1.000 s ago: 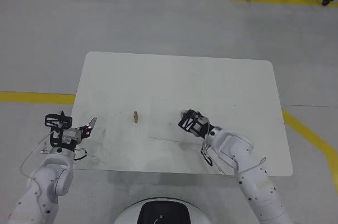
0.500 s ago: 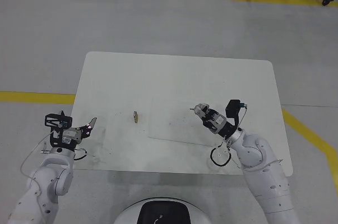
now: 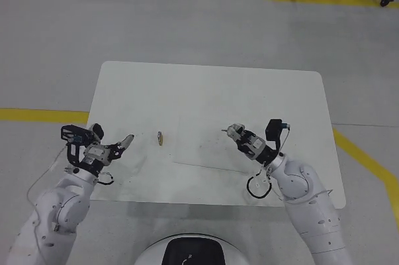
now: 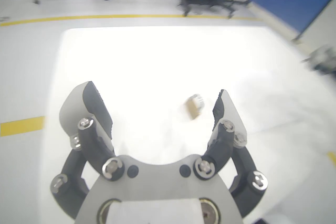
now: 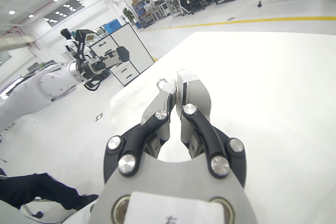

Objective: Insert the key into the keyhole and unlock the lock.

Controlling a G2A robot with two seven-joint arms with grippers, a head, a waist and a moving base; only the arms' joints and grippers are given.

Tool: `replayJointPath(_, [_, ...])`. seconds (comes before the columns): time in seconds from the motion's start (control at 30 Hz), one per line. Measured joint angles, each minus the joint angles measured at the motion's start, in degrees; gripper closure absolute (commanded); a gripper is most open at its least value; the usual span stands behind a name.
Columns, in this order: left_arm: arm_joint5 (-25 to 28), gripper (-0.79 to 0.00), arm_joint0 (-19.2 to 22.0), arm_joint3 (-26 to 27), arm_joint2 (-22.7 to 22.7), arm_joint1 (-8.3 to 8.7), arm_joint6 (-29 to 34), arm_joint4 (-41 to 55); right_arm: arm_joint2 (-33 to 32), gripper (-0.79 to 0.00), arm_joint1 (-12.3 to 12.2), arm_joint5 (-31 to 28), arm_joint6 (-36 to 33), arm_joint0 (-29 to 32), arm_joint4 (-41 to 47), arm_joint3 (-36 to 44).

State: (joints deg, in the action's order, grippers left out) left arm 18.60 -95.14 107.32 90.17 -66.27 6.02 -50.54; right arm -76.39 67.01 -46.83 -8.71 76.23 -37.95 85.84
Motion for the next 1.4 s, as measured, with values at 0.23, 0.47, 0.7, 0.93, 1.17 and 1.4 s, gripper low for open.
replayJointPath(0.23, [11.2,-0.785,9.6,-2.3,-4.5,0.24,18.5,33.7,7.1,0.000,0.5,-11.2,-7.0,-6.3,22.8,-11.4])
replayJointPath(0.47, [7.5,-0.785,20.9,-12.1,-15.2,-0.49,33.8,48.6,16.5,0.000,0.8,-11.2,-29.2,-14.3,54.5,-24.4])
replayJointPath(0.7, [7.2,-0.785,27.1,-19.0,-22.9,-1.89,33.0,49.9,17.4,0.000,0.6,-11.2,-38.0,-16.8,68.1,-26.3])
replayJointPath(0.93, [8.3,-0.785,29.5,-21.3,-27.4,-2.83,30.7,47.5,19.9,0.000,0.0,-11.2,-37.6,-17.3,65.9,-25.7])
replayJointPath(1.17, [7.7,-0.557,30.9,-22.6,-29.4,-3.30,28.8,44.8,21.7,0.000,-0.2,-11.2,-37.6,-17.9,65.8,-26.0])
replayJointPath(1.4, [8.1,-0.351,31.6,-23.0,-31.0,-3.71,27.7,44.1,22.4,0.000,-0.4,-11.2,-37.6,-18.6,66.9,-26.9])
